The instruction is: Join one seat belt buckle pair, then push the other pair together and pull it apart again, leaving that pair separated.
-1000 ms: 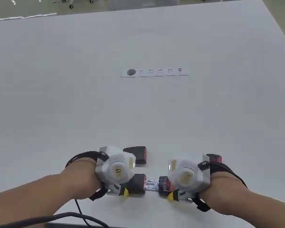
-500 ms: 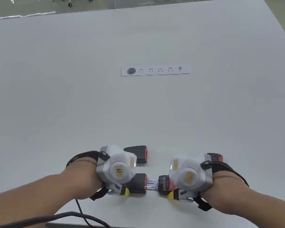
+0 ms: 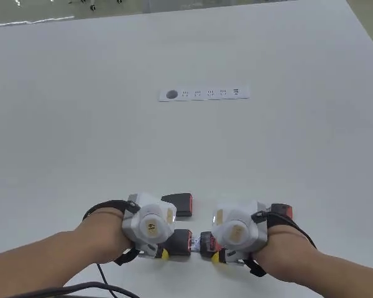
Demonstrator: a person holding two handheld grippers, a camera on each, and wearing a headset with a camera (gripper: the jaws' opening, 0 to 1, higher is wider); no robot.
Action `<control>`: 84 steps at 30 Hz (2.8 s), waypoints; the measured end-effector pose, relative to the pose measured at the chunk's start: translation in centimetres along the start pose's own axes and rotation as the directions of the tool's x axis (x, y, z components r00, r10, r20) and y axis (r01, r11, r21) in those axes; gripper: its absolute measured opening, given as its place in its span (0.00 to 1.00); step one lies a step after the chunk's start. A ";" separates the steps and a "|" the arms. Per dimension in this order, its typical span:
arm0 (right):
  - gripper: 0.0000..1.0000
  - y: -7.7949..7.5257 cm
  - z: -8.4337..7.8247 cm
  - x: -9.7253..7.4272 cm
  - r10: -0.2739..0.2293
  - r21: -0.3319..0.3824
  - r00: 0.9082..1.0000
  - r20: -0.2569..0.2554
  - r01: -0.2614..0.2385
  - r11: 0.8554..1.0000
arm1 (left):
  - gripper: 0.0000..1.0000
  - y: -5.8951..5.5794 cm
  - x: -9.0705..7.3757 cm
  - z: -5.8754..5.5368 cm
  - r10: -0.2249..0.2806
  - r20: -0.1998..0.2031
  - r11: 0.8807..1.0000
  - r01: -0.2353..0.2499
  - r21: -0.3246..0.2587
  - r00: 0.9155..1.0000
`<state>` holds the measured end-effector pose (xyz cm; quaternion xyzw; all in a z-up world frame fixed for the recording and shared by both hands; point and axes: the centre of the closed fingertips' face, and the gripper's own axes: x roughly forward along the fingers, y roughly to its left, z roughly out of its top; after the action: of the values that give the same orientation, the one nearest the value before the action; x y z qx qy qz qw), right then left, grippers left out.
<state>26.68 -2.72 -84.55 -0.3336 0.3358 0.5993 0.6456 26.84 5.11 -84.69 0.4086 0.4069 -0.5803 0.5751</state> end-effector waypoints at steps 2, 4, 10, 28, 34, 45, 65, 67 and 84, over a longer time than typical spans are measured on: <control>0.30 0.0 0.0 0.0 -0.002 0.000 1.000 -0.002 0.002 1.000 | 0.32 0.0 0.0 0.0 -0.001 -0.002 1.000 0.001 0.004 1.000; 0.30 0.0 0.0 0.0 -0.003 0.002 1.000 -0.001 0.003 1.000 | 0.32 0.0 0.0 0.1 -0.001 0.000 1.000 0.001 0.004 1.000; 0.29 0.1 0.6 0.4 -0.004 0.018 1.000 0.016 0.003 1.000 | 0.32 0.0 0.1 0.2 -0.005 -0.012 1.000 0.005 0.022 1.000; 0.30 0.0 0.8 0.4 0.021 -0.018 1.000 0.014 -0.021 1.000 | 0.32 0.4 -0.3 -0.1 0.010 0.017 1.000 -0.010 -0.016 1.000; 0.30 -0.1 0.6 0.3 0.034 -0.029 0.999 0.017 -0.034 0.999 | 0.32 0.4 -0.2 0.0 -0.012 0.024 1.000 0.012 -0.025 1.000; 0.32 -0.1 0.6 0.3 0.022 -0.022 1.000 0.014 -0.022 1.000 | 0.32 0.2 -0.1 0.1 -0.003 0.022 1.000 0.003 -0.010 1.000; 0.34 -0.2 0.7 0.4 0.035 -0.038 0.999 -0.023 -0.036 0.999 | 0.35 0.3 -0.1 -0.1 0.004 -0.034 1.000 -0.005 -0.027 0.999; 0.34 -0.2 0.8 0.4 0.033 -0.034 0.999 -0.021 -0.033 0.999 | 0.35 0.3 -0.1 -0.2 0.008 -0.051 1.000 -0.009 -0.019 0.999; 0.36 -1.3 2.0 -3.5 -0.012 -0.019 0.999 0.048 0.013 1.000 | 0.39 4.1 -4.5 0.6 0.116 0.008 0.990 -0.115 -0.078 0.993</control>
<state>27.85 -3.08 -80.45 -0.3275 0.3123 0.6062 0.6540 30.94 6.07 -80.23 0.4056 0.4011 -0.5323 0.6255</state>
